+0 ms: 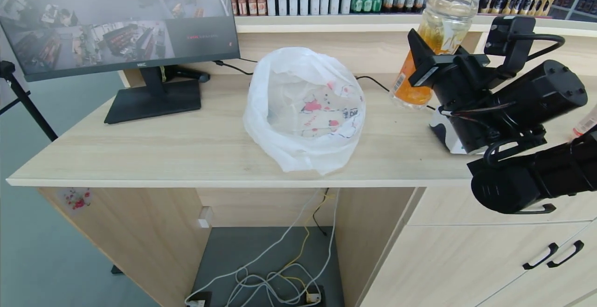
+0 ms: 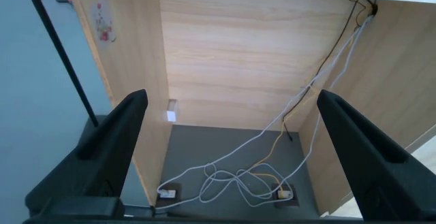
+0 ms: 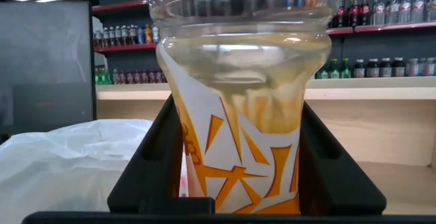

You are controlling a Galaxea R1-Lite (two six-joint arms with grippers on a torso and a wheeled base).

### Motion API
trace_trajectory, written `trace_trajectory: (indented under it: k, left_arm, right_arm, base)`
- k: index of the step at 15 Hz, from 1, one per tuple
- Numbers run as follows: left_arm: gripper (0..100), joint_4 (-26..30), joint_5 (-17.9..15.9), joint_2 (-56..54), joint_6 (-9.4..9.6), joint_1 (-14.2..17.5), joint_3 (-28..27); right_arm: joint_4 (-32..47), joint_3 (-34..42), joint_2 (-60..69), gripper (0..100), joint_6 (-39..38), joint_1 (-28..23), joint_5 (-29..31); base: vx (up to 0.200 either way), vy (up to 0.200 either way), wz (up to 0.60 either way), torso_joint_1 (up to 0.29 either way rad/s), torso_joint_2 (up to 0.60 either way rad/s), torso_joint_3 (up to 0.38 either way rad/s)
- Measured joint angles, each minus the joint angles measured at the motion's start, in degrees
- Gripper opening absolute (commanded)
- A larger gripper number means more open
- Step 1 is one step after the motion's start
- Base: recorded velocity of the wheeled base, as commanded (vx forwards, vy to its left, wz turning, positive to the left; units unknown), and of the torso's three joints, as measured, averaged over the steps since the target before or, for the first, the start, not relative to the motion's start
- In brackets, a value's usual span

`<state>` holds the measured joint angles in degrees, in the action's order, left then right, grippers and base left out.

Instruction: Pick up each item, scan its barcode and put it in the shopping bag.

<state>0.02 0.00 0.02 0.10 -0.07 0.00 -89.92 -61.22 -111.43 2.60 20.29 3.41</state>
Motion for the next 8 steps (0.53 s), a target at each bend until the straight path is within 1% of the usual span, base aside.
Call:
trace_trajectory:
  k: [5,8]
  left_arm:
    - [100,-0.02,-0.02,0.0,0.22,-0.04,0.0]
    - [100,-0.02,-0.07,0.0,0.3,-0.06,0.0]
  right_arm:
    - [-0.02,0.23,-0.02,0,0.07,0.05,0.0]
    - [0.0,1.3,0.57,0,0.44,1.04,-0.24]
  base:
    - [0.0,0.0,0.0,0.0,0.0,0.0]
    - [0.0,0.0,0.0,0.0,0.0,0.0]
